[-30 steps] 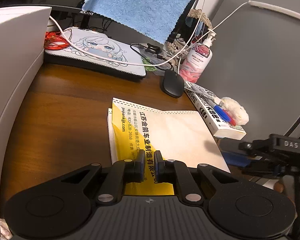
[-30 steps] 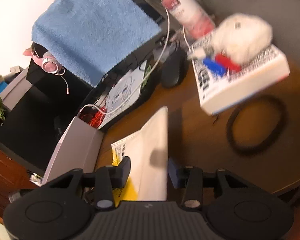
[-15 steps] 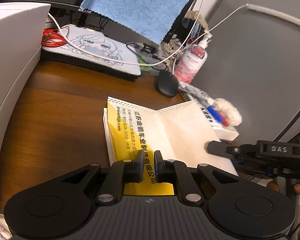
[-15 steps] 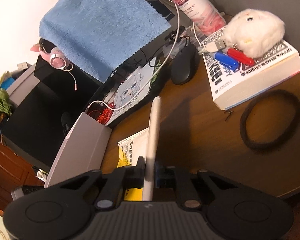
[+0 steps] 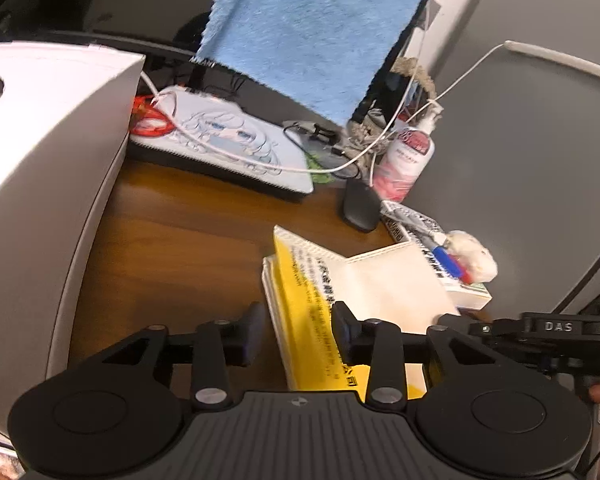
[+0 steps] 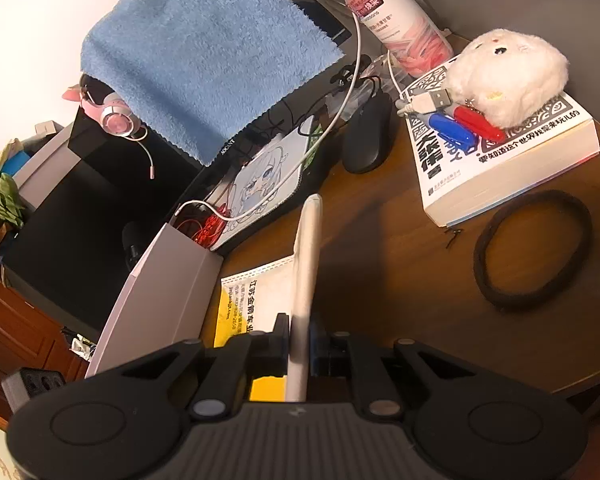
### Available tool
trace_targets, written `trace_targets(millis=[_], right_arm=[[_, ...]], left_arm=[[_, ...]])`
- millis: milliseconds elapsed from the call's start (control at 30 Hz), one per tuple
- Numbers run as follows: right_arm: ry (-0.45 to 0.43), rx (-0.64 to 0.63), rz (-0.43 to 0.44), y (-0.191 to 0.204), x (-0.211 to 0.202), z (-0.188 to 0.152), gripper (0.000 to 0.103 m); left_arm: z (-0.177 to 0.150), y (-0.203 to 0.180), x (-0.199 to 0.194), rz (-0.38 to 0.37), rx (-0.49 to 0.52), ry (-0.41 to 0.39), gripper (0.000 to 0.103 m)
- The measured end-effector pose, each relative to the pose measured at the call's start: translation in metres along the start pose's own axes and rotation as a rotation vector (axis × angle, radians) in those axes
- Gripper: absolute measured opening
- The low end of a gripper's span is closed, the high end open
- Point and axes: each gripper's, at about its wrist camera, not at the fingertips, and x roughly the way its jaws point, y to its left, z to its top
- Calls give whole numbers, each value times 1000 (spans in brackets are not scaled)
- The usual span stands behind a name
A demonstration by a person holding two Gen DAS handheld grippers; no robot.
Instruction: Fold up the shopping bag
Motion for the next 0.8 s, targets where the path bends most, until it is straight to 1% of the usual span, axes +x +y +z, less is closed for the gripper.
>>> trace_targets(millis=[33, 100, 133, 467, 600, 800], right_arm=[[1, 0, 0, 0, 0, 0, 9], [3, -2, 1, 1, 0, 0, 9], [0, -2, 2, 1, -1, 1, 9], [-19, -31, -4, 11, -4, 4, 10], [-18, -41, 6, 16, -3, 3, 12], [-8, -49, 51, 23, 3, -1, 20]], left_arm=[[-1, 0, 2, -4, -1, 7, 34], [-3, -1, 5, -13, -2, 20, 21], [-4, -2, 7, -17, -2, 27, 13], [-12, -6, 25, -61, -9, 94, 12], [-14, -6, 27, -58, -7, 96, 12], [-15, -3, 26, -62, -19, 94, 12]])
